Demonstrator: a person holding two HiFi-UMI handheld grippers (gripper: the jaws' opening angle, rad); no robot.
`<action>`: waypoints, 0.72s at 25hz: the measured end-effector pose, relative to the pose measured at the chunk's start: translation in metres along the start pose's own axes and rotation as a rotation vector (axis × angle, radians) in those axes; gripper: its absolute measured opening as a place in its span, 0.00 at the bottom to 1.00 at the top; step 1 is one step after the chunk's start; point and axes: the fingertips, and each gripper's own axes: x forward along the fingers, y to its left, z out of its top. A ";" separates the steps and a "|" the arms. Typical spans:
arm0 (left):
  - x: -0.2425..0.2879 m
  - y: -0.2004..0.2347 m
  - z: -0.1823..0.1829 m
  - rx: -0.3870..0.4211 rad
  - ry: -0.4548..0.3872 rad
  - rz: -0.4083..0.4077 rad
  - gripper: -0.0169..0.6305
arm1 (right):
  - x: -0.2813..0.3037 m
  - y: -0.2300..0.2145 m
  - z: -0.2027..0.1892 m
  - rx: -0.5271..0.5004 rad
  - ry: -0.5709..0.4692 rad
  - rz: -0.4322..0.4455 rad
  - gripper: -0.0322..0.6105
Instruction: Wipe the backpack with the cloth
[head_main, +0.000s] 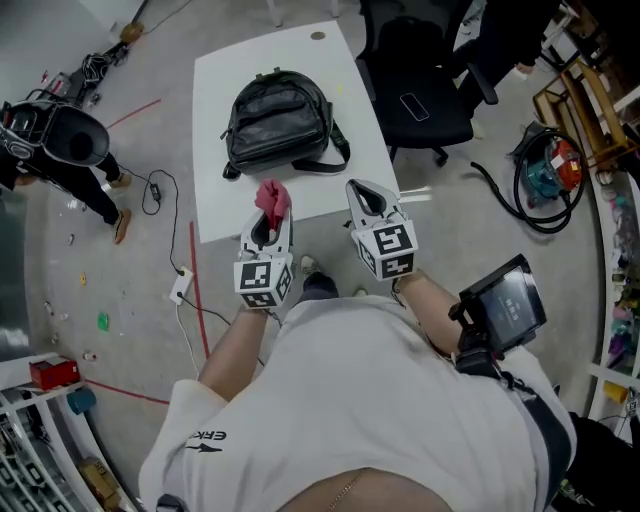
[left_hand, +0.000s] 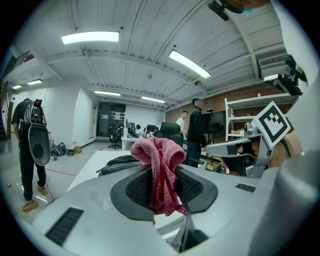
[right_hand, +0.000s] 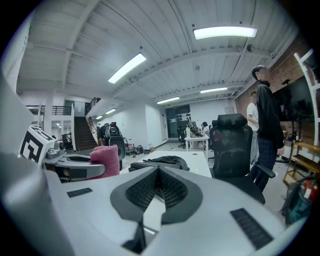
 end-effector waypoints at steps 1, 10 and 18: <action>-0.005 -0.004 0.000 -0.001 -0.001 0.004 0.19 | -0.005 0.002 -0.001 0.003 -0.003 0.005 0.05; -0.032 -0.012 -0.004 -0.006 -0.030 0.004 0.19 | -0.026 0.025 -0.007 -0.004 -0.015 0.006 0.05; -0.036 0.001 -0.002 -0.002 -0.035 -0.039 0.19 | -0.019 0.038 -0.002 -0.013 -0.027 -0.032 0.05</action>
